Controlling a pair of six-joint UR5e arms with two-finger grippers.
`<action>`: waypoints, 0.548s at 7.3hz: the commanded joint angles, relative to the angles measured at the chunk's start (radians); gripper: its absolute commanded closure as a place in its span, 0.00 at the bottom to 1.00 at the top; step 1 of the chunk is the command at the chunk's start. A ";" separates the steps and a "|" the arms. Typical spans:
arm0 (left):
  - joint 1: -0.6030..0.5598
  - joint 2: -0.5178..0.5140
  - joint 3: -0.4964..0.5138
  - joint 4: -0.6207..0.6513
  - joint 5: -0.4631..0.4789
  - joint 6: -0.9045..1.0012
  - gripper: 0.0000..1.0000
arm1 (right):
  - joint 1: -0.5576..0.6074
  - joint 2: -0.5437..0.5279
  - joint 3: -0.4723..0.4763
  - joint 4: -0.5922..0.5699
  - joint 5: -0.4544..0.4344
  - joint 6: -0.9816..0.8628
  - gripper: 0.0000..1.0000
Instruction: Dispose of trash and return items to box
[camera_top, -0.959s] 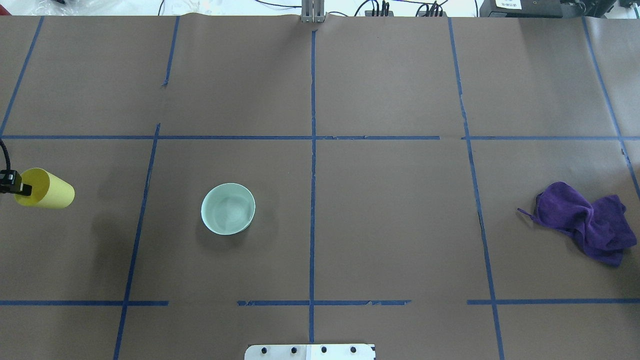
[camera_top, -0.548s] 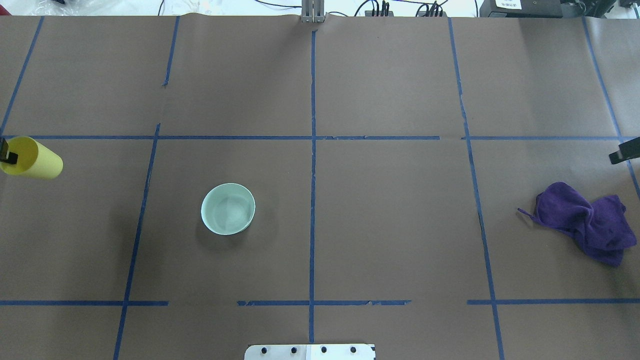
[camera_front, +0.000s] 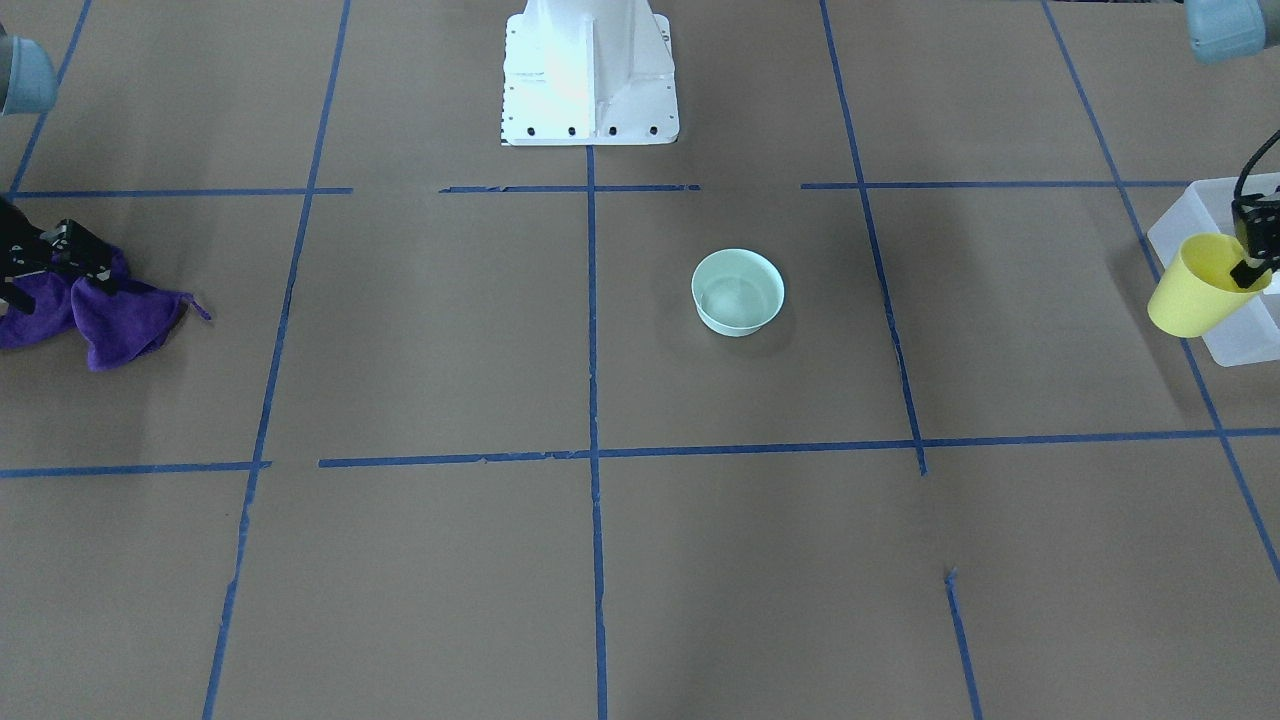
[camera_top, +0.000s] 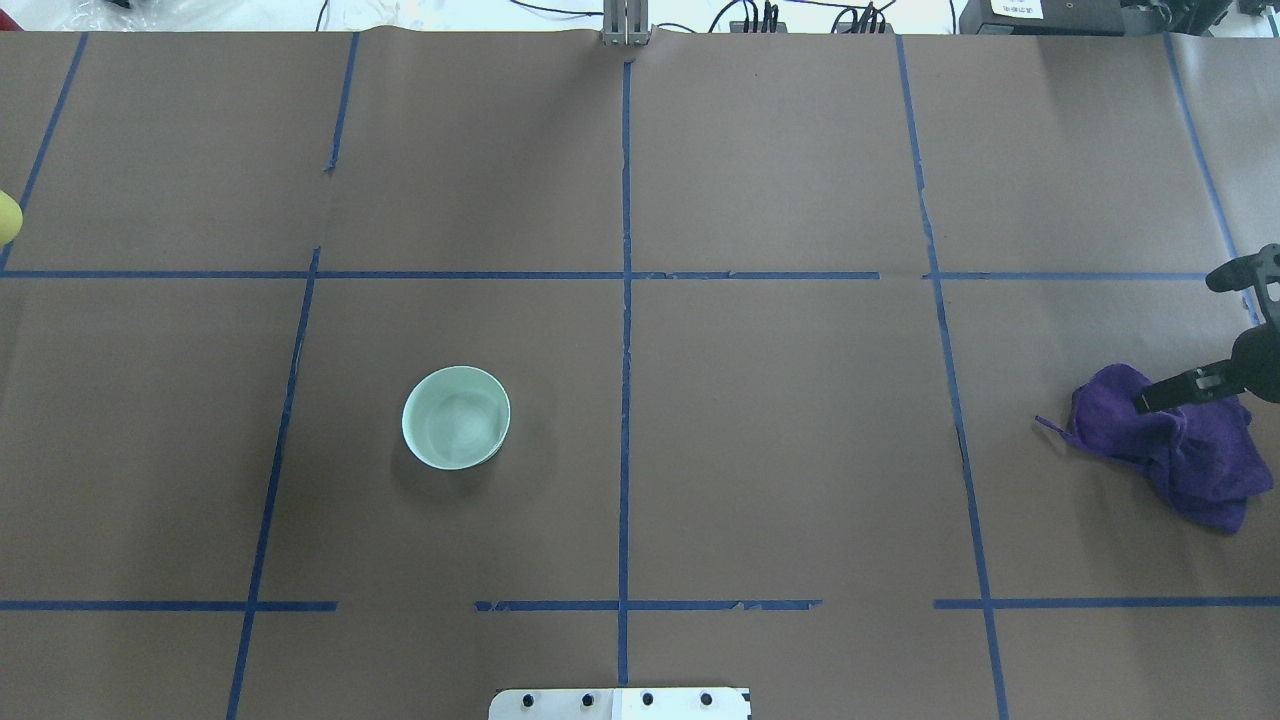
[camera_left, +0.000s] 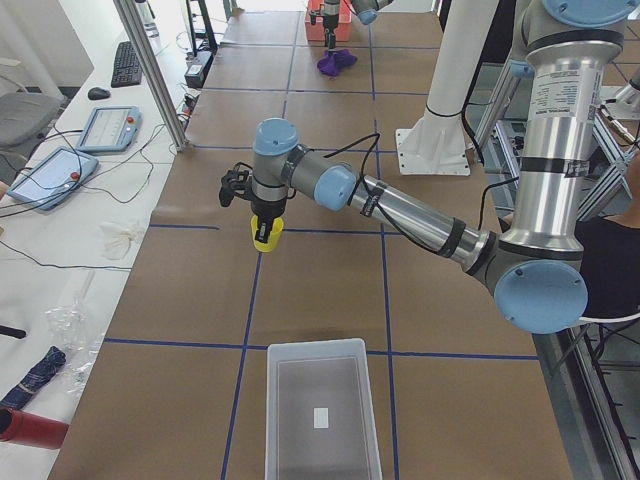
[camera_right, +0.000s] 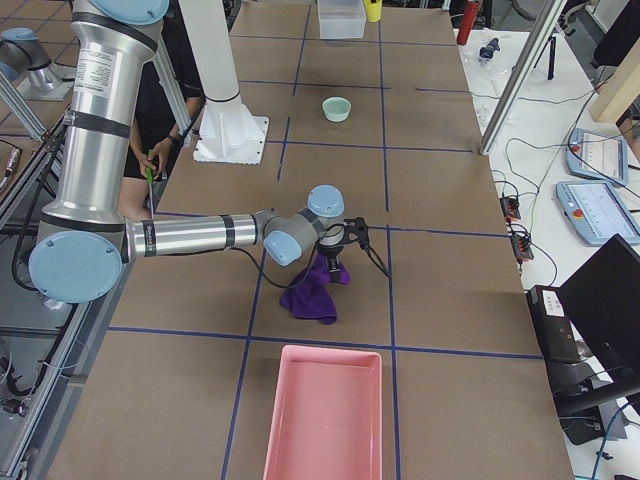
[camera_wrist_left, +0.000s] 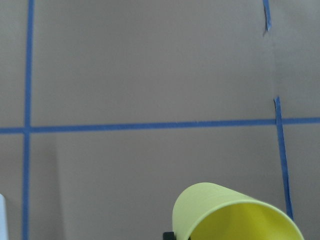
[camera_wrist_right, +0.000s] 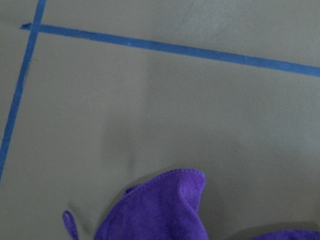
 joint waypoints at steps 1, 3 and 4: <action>-0.054 -0.004 0.022 0.015 0.000 0.086 1.00 | -0.021 -0.071 -0.003 0.004 -0.004 -0.153 0.00; -0.078 -0.001 0.058 0.015 0.000 0.184 1.00 | -0.070 -0.070 -0.010 0.004 -0.008 -0.157 0.00; -0.098 -0.001 0.078 0.015 0.002 0.227 1.00 | -0.076 -0.059 -0.016 0.004 -0.009 -0.157 0.00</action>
